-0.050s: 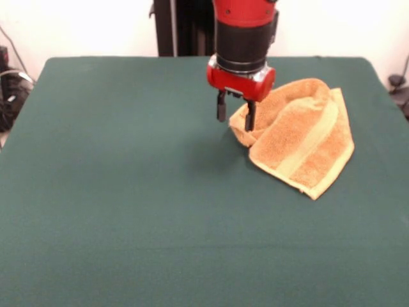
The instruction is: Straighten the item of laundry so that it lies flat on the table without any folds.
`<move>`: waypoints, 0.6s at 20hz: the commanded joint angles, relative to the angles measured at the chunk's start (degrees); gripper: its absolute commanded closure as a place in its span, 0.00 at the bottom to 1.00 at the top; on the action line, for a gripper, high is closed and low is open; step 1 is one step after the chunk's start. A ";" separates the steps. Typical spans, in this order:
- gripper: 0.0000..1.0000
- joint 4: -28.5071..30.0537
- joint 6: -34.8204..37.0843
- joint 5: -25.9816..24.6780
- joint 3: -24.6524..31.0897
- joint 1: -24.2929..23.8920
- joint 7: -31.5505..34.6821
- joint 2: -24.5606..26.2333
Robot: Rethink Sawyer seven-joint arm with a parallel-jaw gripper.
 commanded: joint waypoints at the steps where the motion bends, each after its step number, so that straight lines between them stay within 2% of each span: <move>1: 0.00 -1.55 1.38 -4.18 5.34 2.35 -5.42 7.25; 6: 0.00 -1.51 0.55 -4.66 5.07 3.34 -2.86 8.07; 10: 0.00 0.59 1.04 -3.37 4.45 4.99 -0.20 5.37; 12: 0.00 1.08 1.58 -3.05 5.62 4.05 -1.17 5.26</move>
